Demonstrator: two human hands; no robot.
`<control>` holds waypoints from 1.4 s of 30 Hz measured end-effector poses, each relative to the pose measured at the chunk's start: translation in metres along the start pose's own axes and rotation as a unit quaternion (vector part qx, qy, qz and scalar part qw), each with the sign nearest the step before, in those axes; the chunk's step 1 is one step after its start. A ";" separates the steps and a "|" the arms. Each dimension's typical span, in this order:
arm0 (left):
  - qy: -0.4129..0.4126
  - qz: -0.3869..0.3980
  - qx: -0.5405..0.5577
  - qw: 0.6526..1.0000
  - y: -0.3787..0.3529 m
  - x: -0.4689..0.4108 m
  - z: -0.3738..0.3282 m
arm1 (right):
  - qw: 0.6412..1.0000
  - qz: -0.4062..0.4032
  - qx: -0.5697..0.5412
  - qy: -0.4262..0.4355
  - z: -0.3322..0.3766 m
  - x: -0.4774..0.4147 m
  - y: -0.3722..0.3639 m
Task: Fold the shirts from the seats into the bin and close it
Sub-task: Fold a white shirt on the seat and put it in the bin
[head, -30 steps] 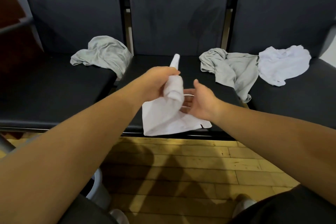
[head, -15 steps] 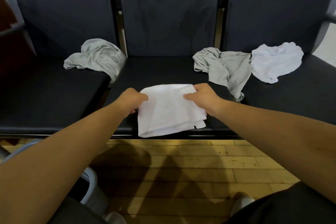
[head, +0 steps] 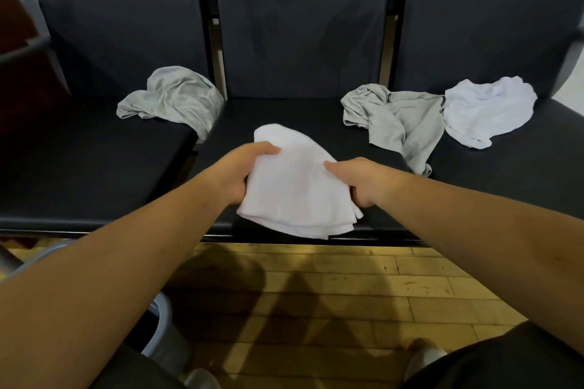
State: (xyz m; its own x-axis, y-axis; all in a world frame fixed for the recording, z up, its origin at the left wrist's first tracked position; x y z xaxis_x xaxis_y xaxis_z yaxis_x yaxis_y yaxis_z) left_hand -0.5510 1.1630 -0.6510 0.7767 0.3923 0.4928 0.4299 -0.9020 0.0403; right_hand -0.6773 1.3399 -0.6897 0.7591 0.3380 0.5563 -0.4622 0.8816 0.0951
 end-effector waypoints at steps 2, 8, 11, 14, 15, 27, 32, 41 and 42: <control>-0.023 0.021 0.033 0.999 0.002 0.008 -0.008 | 0.996 0.042 -0.078 -0.016 -0.003 0.003 -0.004; -0.097 0.051 0.139 0.984 0.026 0.035 -0.022 | 0.956 0.171 -0.225 0.079 0.016 0.013 -0.013; -0.122 0.050 0.183 0.974 0.043 0.046 -0.024 | 0.933 0.225 -0.265 0.086 0.027 0.024 -0.028; -0.136 0.023 0.193 0.971 0.064 0.057 -0.020 | 0.939 0.240 -0.238 0.065 0.038 0.034 -0.055; -0.136 0.013 0.195 0.971 0.073 0.061 -0.018 | 0.945 0.235 -0.220 0.053 0.042 0.037 -0.067; -0.138 -0.114 0.256 0.950 0.264 0.127 0.052 | 0.950 0.231 -0.026 0.208 0.077 0.091 -0.278; -0.116 -0.190 0.338 0.915 0.338 0.162 0.142 | 0.920 0.257 0.111 0.273 0.037 0.114 -0.394; 0.045 -0.323 0.366 0.871 0.403 0.212 0.338 | 0.880 0.320 0.290 0.198 -0.139 0.105 -0.533; 0.072 -0.344 0.363 0.863 0.407 0.216 0.359 | 0.878 0.326 0.299 0.183 -0.160 0.102 -0.542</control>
State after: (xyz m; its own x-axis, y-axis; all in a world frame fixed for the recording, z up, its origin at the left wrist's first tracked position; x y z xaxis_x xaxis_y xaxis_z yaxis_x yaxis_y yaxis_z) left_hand -0.0427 0.9454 -0.8405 0.1798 0.7156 0.6750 0.9822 -0.0931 -0.1628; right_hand -0.2756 0.9489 -0.8166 0.2888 0.8865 0.3617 -0.9284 0.1671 0.3318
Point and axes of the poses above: each hand's wrist, its own x-axis away from the middle knuckle, its own y-axis out of the back of the hand, z = x × y, the point moved 4 cm from there along -x, towards the middle knuckle, and after that the axes turned 7 degrees about -x, right-handed, at the moved point
